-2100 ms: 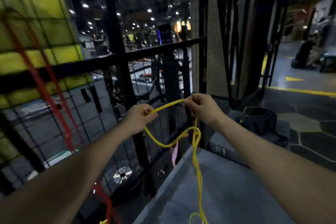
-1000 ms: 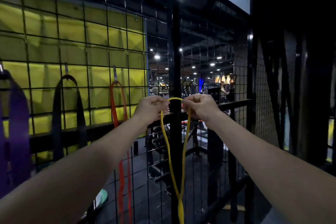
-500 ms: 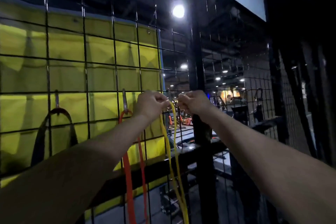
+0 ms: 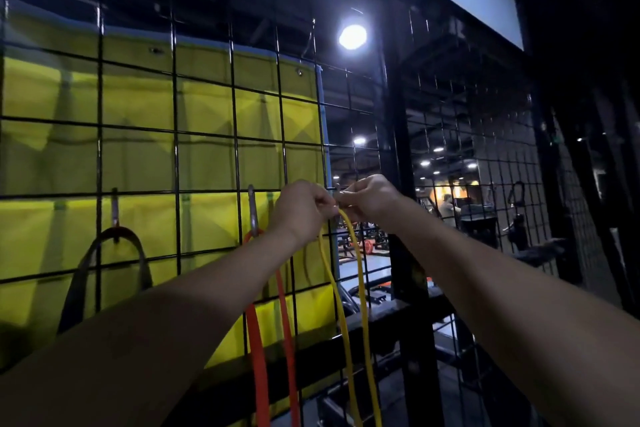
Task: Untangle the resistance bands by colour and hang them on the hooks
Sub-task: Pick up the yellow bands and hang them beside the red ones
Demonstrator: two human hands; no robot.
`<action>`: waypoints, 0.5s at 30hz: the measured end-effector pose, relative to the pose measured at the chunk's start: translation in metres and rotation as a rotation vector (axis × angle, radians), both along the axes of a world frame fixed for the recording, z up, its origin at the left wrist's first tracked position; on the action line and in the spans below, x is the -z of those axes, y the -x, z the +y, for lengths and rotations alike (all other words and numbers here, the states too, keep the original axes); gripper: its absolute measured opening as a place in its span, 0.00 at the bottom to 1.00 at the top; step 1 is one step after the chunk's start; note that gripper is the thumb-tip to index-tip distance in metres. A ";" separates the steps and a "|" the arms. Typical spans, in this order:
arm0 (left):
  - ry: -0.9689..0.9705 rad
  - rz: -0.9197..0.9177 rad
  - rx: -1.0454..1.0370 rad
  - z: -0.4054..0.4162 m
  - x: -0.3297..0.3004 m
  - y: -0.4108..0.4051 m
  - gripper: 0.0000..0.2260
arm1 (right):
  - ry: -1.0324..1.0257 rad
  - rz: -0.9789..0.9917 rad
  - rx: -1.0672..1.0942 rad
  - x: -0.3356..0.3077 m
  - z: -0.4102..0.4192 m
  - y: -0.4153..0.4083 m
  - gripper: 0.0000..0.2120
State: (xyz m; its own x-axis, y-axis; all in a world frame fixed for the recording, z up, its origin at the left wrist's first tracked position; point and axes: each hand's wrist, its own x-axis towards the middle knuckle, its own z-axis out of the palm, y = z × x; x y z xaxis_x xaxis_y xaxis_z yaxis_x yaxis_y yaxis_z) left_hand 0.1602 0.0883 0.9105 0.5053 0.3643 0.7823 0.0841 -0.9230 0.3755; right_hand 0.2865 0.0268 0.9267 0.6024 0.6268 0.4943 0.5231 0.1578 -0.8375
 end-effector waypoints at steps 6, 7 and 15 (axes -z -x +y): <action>-0.007 0.023 -0.027 0.001 0.000 0.000 0.06 | 0.025 0.004 -0.094 -0.004 -0.003 -0.002 0.07; -0.004 0.020 -0.030 0.000 -0.001 0.000 0.06 | 0.027 0.010 -0.110 -0.005 -0.004 -0.002 0.06; -0.025 -0.012 -0.042 -0.004 -0.005 -0.004 0.06 | 0.066 0.025 -0.174 -0.010 -0.011 -0.006 0.20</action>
